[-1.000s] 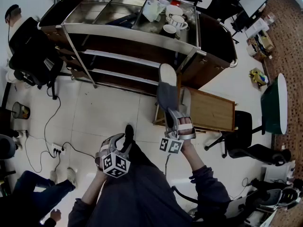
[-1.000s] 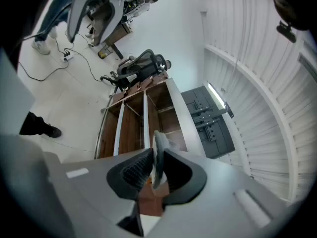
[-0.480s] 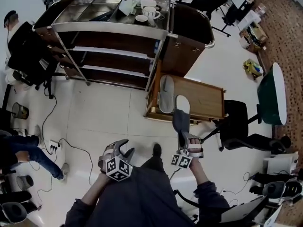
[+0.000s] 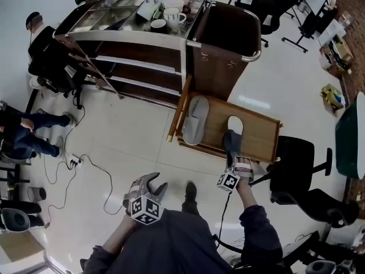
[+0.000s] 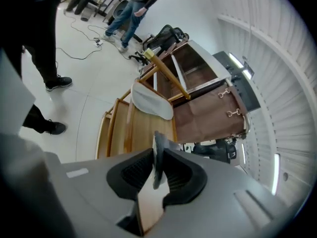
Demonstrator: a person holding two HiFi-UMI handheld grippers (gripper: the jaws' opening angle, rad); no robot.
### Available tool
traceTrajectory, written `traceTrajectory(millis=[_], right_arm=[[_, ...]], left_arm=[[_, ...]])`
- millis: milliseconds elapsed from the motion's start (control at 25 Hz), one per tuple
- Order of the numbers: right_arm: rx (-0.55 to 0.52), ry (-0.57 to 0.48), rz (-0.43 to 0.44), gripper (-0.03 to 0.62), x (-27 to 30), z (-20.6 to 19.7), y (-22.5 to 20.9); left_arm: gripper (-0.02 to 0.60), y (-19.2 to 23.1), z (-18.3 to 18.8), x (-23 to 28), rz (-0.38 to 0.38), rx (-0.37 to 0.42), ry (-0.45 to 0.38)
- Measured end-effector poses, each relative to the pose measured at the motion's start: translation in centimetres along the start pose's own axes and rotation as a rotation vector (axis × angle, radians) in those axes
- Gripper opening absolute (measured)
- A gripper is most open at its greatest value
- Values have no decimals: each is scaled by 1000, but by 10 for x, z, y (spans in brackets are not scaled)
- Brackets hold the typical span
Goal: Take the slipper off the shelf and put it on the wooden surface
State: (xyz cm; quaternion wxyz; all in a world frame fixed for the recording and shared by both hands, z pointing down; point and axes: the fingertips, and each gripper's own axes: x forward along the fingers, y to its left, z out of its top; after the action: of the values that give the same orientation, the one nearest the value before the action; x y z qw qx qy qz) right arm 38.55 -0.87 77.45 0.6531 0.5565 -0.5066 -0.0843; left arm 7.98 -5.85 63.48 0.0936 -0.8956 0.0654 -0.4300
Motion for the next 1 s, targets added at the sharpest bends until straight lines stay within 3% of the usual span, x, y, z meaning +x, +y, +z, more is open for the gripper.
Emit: traceTrajectory(millis=[200,400,600,760,1000], right_arm=[[-20,-42,77,71,60,-14,13],[-31,12,265,102,82,-37,65],[96,57,398,170,78,-35,82],[167,42,367,204,57,-30,70],[242,-54,235,176,-19,5,36]], left_arm=[[215,-14,22,15,49,-31,53],[215,-21,29,24,62,-33,86],[215,-8,19,19,104,-63,106],[215,0,14,22,126,-59,116],[215,-34,3,-2,127,-68,83]])
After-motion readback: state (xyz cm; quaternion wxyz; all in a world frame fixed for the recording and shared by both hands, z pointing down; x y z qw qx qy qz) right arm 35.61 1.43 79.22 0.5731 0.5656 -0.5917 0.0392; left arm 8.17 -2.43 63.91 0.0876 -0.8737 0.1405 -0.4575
